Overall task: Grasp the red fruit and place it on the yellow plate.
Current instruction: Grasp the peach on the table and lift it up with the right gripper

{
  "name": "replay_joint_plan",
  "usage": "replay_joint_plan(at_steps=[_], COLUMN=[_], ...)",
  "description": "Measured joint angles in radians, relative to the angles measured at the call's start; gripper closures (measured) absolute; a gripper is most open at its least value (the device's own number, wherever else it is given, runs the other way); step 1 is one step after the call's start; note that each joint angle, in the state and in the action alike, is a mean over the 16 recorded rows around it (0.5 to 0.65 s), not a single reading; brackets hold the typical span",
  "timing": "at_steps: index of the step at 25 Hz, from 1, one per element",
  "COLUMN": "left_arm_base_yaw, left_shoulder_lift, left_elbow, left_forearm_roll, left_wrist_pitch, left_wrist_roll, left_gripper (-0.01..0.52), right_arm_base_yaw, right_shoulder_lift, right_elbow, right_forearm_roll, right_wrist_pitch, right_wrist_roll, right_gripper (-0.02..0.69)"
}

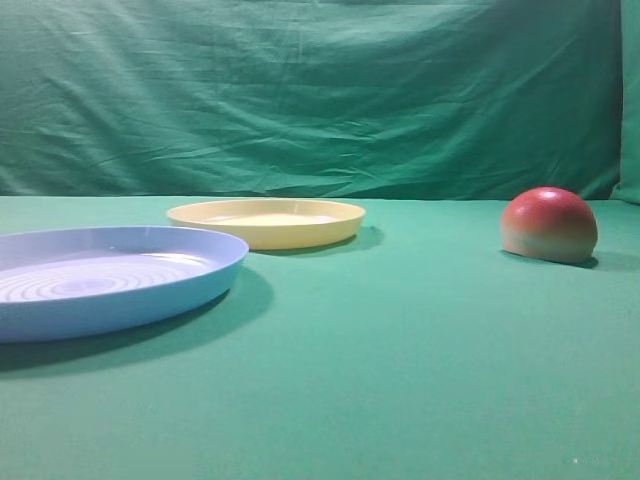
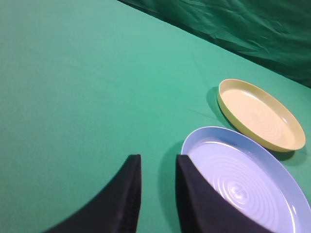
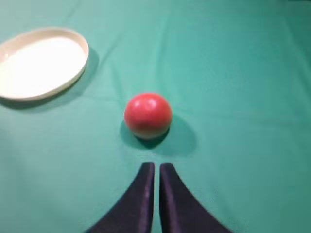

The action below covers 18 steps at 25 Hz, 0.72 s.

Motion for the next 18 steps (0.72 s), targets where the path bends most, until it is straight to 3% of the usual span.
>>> replay_joint_plan(at_steps=[9,12,18], left_arm_base_yaw=[0.000,0.000,0.000], left_shoulder_lift=[0.000,0.000,0.000], left_elbow=[0.000,0.000,0.000], left_forearm_roll=[0.000,0.000,0.000], left_wrist_pitch=[0.000,0.000,0.000], left_wrist_roll=[0.000,0.000,0.000], left_gripper=[0.357,0.357,0.357], right_arm_base_yaw=[0.092,0.111,0.117], right_shoulder_lift=[0.312,0.401,0.536], right_elbow=[-0.228,-0.285,-0.358], right_forearm_roll=[-0.082,-0.103,-0.117], right_wrist_pitch=[0.059,0.061,0.035], right_wrist_roll=[0.003,0.017,0.038], right_gripper=[0.630,0.549,0.310])
